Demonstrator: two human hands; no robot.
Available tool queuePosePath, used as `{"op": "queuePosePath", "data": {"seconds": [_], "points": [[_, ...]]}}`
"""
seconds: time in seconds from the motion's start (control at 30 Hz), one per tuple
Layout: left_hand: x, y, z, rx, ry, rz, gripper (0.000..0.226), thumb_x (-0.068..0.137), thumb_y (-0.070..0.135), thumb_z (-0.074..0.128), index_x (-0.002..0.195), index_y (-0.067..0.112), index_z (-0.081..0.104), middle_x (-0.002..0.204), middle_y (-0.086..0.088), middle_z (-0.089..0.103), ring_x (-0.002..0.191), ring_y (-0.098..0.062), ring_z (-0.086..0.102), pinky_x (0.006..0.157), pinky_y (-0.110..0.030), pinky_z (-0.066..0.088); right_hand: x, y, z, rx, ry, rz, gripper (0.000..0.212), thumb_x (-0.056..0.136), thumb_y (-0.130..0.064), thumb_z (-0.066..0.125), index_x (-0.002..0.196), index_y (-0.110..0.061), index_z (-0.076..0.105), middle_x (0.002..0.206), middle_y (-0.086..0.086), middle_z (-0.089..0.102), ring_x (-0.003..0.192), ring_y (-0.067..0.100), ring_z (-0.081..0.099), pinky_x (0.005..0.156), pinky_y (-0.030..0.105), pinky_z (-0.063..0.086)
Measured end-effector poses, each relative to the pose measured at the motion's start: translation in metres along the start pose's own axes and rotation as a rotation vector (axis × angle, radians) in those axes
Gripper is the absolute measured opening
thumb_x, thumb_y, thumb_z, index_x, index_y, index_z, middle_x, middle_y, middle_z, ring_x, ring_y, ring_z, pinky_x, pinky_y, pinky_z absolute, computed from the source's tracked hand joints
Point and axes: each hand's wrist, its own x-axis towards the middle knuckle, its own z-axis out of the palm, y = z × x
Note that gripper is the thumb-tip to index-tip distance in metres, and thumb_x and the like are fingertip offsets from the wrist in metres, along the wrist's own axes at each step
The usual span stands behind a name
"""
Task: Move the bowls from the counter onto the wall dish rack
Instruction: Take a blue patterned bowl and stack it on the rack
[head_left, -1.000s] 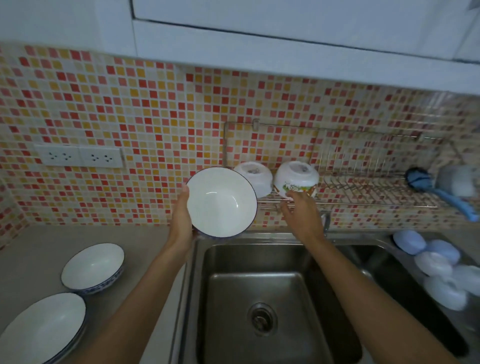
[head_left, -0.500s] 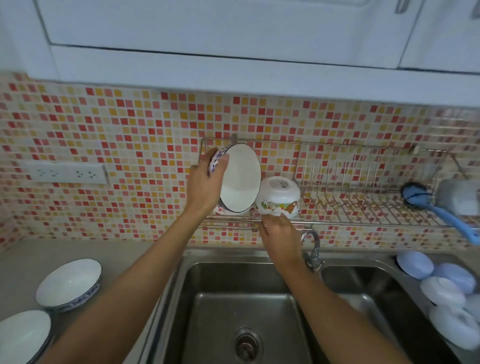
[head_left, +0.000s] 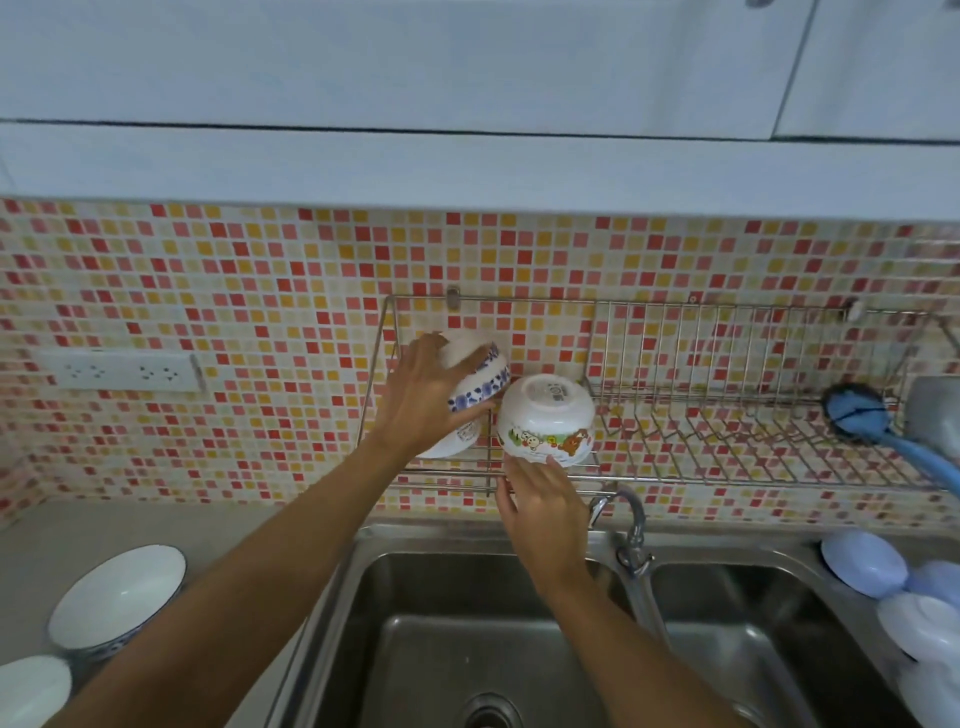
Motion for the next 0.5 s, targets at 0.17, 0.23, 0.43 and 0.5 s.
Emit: {"op": "queuePosePath", "data": {"seconds": [0.17, 0.23, 0.43, 0.5], "points": [[-0.008, -0.001, 0.020, 0.138, -0.066, 0.194, 0.061, 0.077, 0.053, 0.064, 0.132, 0.030, 0.048, 0.120, -0.023, 0.053, 0.108, -0.042, 0.051, 0.090, -0.051, 0.049, 0.000, 0.000, 0.002, 0.032, 0.037, -0.003, 0.024, 0.083, -0.023, 0.071, 0.104, -0.012, 0.074, 0.101, 0.002, 0.076, 0.091, 0.013, 0.071, 0.103, 0.034, 0.046], [-0.010, -0.002, 0.023, 0.169, -0.064, 0.217, 0.062, 0.077, 0.052, 0.065, 0.133, 0.029, 0.049, 0.121, -0.024, 0.053, 0.110, -0.041, 0.050, 0.092, -0.051, 0.047, -0.001, 0.000, 0.004, 0.038, 0.047, -0.001, 0.024, 0.083, -0.023, 0.071, 0.104, -0.011, 0.074, 0.101, 0.002, 0.076, 0.091, 0.013, 0.071, 0.103, 0.034, 0.046], [-0.010, -0.005, 0.026, 0.235, -0.051, 0.192, 0.067, 0.069, 0.049, 0.074, 0.129, 0.029, 0.053, 0.116, -0.022, 0.054, 0.107, -0.039, 0.048, 0.086, -0.047, 0.051, -0.002, 0.000, 0.004, 0.053, 0.078, 0.003, 0.024, 0.082, -0.021, 0.072, 0.103, -0.011, 0.075, 0.101, 0.001, 0.075, 0.092, 0.012, 0.070, 0.104, 0.033, 0.044], [-0.011, -0.007, 0.029, 0.219, -0.074, 0.168, 0.068, 0.066, 0.048, 0.078, 0.127, 0.028, 0.055, 0.115, -0.022, 0.054, 0.107, -0.040, 0.052, 0.086, -0.048, 0.051, -0.003, 0.000, 0.006, 0.059, 0.086, 0.005, 0.024, 0.081, -0.021, 0.073, 0.103, -0.012, 0.074, 0.101, 0.001, 0.075, 0.093, 0.012, 0.070, 0.104, 0.033, 0.044]]}}
